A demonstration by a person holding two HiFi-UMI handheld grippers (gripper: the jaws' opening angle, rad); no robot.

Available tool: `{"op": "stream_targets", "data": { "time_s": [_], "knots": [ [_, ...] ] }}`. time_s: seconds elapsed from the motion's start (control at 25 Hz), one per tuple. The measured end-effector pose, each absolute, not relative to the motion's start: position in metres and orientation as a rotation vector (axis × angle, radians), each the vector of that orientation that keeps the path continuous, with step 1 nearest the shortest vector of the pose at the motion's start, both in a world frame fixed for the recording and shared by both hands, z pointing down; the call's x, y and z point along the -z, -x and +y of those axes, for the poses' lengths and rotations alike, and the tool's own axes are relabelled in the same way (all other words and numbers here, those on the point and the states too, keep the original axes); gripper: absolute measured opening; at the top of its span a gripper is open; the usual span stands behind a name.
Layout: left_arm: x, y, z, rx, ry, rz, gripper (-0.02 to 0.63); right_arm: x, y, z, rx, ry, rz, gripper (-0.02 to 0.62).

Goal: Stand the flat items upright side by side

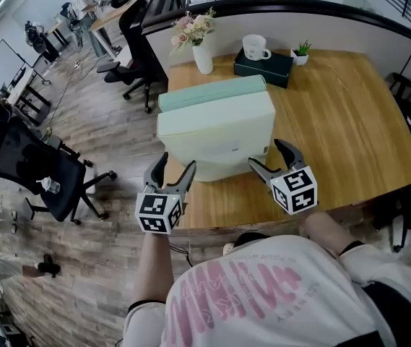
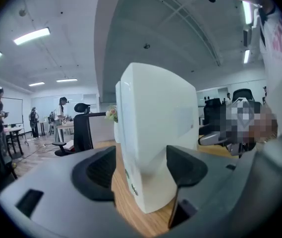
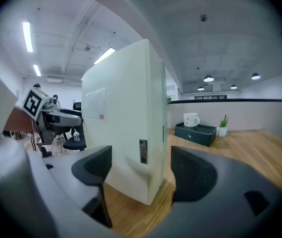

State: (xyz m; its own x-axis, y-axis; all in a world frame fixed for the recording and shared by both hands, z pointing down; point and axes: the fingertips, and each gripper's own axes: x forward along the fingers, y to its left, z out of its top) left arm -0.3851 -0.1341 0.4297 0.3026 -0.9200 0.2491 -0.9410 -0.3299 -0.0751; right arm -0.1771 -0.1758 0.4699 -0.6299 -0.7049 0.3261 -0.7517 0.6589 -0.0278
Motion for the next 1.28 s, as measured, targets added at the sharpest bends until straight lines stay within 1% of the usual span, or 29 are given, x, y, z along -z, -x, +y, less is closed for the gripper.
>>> {"op": "stream_targets", "data": {
  "time_s": [0.28, 0.48, 0.56, 0.64, 0.72, 0.76, 0.84, 0.92, 0.96, 1.04, 1.16, 1.28],
  "knots": [
    [-0.404, 0.399, -0.127, -0.138, -2.377, -1.849, 0.300, -0.467, 0.165, -0.177, -0.362, -1.177, -2.564, 0.377],
    [-0.427, 0.389, -0.099, 0.177, -2.176, -1.738, 0.265, -0.487, 0.150, -0.169, -0.665, -1.193, -2.515, 0.350],
    [-0.443, 0.379, -0.088, 0.257, -2.102, -1.704, 0.230, -0.498, 0.145, -0.164, -0.748, -1.187, -2.490, 0.307],
    [-0.455, 0.361, -0.080, 0.274, -2.080, -1.652, 0.188, -0.506, 0.142, -0.159, -0.852, -1.174, -2.490, 0.265],
    [-0.456, 0.337, -0.077, 0.271, -2.115, -1.589, 0.162, -0.510, 0.140, -0.154, -0.953, -1.143, -2.505, 0.233],
    [-0.450, 0.326, -0.077, 0.287, -2.142, -1.565, 0.153, -0.509, 0.138, -0.153, -0.991, -1.128, -2.517, 0.218],
    [-0.429, 0.309, -0.078, 0.337, -2.207, -1.538, 0.130, -0.502, 0.133, -0.154, -1.040, -1.102, -2.554, 0.159],
    [-0.405, 0.296, -0.078, 0.337, -2.278, -1.564, 0.098, -0.487, 0.130, -0.158, -1.055, -1.066, -2.612, 0.124],
    [-0.395, 0.292, -0.077, 0.315, -2.299, -1.608, 0.077, -0.478, 0.128, -0.160, -1.044, -1.043, -2.645, 0.114],
    [-0.381, 0.285, -0.076, 0.270, -2.285, -1.725, 0.002, -0.457, 0.122, -0.166, -0.985, -1.005, -2.703, 0.092],
    [-0.371, 0.263, -0.075, 0.226, -2.226, -1.816, 0.002, -0.421, 0.106, -0.173, -0.887, -0.956, -2.785, 0.032],
    [-0.363, 0.238, -0.075, 0.184, -2.187, -1.885, 0.002, -0.389, 0.091, -0.175, -0.761, -0.896, -2.871, 0.003]
  ]
}}
